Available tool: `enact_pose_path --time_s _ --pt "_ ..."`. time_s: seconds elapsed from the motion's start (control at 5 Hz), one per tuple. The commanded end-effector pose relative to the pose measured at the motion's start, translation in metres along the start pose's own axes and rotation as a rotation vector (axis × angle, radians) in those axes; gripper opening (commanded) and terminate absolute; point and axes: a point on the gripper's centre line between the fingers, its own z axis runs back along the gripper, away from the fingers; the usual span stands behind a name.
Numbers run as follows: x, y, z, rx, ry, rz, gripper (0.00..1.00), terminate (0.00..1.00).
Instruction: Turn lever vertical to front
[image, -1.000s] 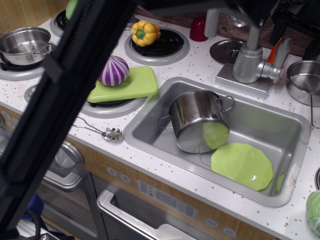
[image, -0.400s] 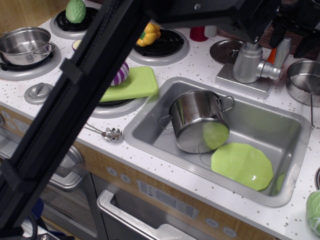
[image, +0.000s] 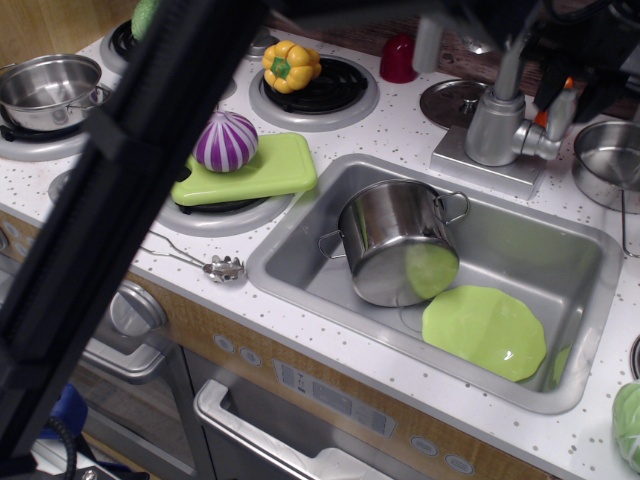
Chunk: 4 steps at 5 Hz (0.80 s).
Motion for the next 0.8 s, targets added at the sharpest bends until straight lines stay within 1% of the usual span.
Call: enact_pose_path --time_s 0.0,0.4,0.6 --pt "-0.01 -0.008 0.038 -0.065 -0.042 0.032 0.0 0.0" --pt "-0.029 -0.008 0.017 -0.129 -0.02 0.07 0.0 0.0" --pt "-0.035 -0.01 0.011 -0.138 -0.016 0.078 0.0 0.0"
